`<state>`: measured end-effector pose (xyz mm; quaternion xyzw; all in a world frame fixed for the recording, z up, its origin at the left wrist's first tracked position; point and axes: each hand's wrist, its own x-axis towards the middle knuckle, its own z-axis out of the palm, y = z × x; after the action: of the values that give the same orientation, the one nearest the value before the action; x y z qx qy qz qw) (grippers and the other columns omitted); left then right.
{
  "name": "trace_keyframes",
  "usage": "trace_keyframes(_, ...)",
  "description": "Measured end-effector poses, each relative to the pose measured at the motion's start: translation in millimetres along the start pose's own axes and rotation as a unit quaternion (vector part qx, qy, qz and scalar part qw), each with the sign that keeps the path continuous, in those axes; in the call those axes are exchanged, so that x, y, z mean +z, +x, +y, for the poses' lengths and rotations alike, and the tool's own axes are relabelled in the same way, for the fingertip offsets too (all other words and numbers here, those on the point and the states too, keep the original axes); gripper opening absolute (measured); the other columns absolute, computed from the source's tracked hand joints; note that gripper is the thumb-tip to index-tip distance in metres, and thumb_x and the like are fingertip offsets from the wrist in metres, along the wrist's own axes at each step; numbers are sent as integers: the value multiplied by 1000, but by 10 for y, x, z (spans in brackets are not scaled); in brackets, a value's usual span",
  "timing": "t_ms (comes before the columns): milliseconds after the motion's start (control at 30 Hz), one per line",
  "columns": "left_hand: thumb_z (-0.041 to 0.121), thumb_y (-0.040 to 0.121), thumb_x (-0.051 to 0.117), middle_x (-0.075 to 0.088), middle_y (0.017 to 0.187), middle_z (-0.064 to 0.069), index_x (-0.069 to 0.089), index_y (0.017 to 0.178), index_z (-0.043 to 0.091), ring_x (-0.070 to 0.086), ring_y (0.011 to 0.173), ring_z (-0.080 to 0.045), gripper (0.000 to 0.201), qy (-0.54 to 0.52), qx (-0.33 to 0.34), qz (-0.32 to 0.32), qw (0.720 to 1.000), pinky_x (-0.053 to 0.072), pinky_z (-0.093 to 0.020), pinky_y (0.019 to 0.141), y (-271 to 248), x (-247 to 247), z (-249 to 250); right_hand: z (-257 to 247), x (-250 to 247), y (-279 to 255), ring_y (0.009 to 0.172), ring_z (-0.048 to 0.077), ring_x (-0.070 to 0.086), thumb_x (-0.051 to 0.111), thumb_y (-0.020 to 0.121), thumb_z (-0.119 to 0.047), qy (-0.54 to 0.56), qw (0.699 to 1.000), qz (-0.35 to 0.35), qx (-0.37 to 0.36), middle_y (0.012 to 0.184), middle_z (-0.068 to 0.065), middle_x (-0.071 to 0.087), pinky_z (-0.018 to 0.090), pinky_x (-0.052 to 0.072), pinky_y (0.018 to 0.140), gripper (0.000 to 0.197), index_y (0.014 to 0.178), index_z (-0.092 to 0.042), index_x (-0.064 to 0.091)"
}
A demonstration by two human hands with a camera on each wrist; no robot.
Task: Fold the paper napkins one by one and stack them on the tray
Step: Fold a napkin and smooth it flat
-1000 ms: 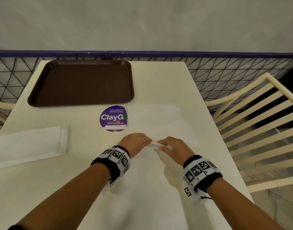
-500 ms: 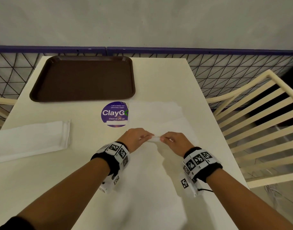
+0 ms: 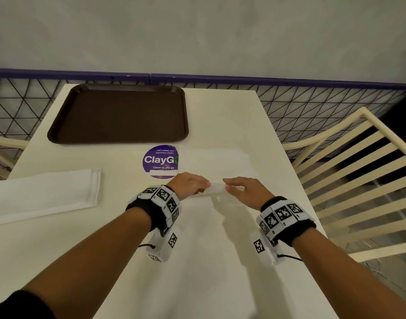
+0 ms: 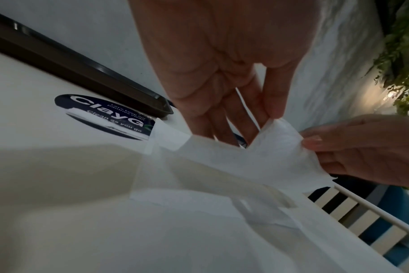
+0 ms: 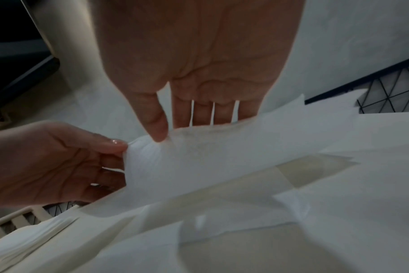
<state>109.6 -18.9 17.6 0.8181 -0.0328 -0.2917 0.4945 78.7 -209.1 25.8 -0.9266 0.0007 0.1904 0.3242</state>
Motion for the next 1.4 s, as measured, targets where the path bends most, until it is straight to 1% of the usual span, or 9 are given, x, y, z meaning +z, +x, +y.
trace_keyframes(200, 24, 92, 54, 62, 123, -9, 68, 112, 10, 51, 120, -22, 28, 182, -20, -50, 982, 37, -21, 96, -157, 146, -189, 109, 250, -139, 132, 16, 42, 52, 92, -23, -41, 993, -88, 66, 143, -2, 45, 24, 32, 109, 40, 131, -25, 52)
trace_keyframes(300, 21, 92, 54, 63, 121, -10, 68, 111, 8, 55, 115, -22, 27, 94, -16, 10, 995, 37, -20, 99, -167, 127, -276, 152, 269, -196, 129, 17, 45, 53, 92, -21, -22, 995, -62, 75, 141, 0, 47, 24, 35, 106, 40, 132, -23, 51)
trace_keyframes(467, 18, 90, 56, 68, 102, -9, 69, 94, 15, 62, 103, -24, 14, -47, 17, 54, 997, 43, -41, 104, -106, 18, -222, 131, 176, -268, 126, 20, 48, 51, 94, -16, 12, 999, 0, 45, 135, 5, 53, 23, 35, 102, 41, 135, -16, 49)
trace_keyframes(633, 20, 94, 51, 61, 97, 6, 68, 108, 10, 53, 93, -8, 24, 63, 77, 67, 993, 39, -9, 77, -165, -14, -209, 162, 147, -316, 122, 13, 53, 49, 96, -27, 45, 998, 6, 33, 132, 1, 58, 18, 35, 100, 35, 128, -17, 57)
trace_keyframes(733, 23, 94, 52, 60, 99, 8, 69, 108, 15, 52, 94, -7, 23, 114, 70, 40, 990, 34, -4, 68, -190, -9, -340, 222, 175, -357, 117, 17, 56, 44, 98, -28, -10, 999, -38, 38, 129, 1, 60, 20, 37, 98, 33, 125, -17, 60)
trace_keyframes(900, 25, 91, 56, 57, 103, 10, 70, 105, 24, 51, 98, -5, 20, 160, 9, -57, 985, 36, -6, 76, -282, 40, -511, 509, 194, -360, 123, 26, 50, 43, 98, -14, -60, 994, 25, 90, 134, 12, 51, 23, 35, 101, 35, 132, -13, 52)
trace_keyframes(1033, 14, 90, 57, 55, 99, 6, 66, 110, 13, 52, 101, -13, 22, 185, 37, 0, 982, 37, -11, 80, -277, 76, -546, 735, 150, -272, 129, 32, 40, 55, 92, -24, -55, 966, 80, 239, 139, 18, 35, 35, 33, 108, 51, 138, -9, 41)
trace_keyframes(1200, 34, 92, 52, 32, 146, 8, 47, 134, 29, 25, 135, -14, 43, 419, 117, 9, 900, 24, -26, 109, -207, 159, -495, 768, 126, -144, 127, 33, 42, 69, 82, -32, -2, 945, 80, 317, 136, 17, 39, 38, 37, 107, 64, 134, -5, 42)
trace_keyframes(1400, 37, 95, 46, 13, 154, 15, 31, 142, 35, 11, 142, -10, 50, 458, 101, -49, 882, 18, -27, 113, -153, 278, -499, 748, 62, -6, 123, 31, 50, 68, 82, -28, 21, 947, 31, 318, 134, 14, 51, 36, 39, 107, 51, 127, -8, 55)
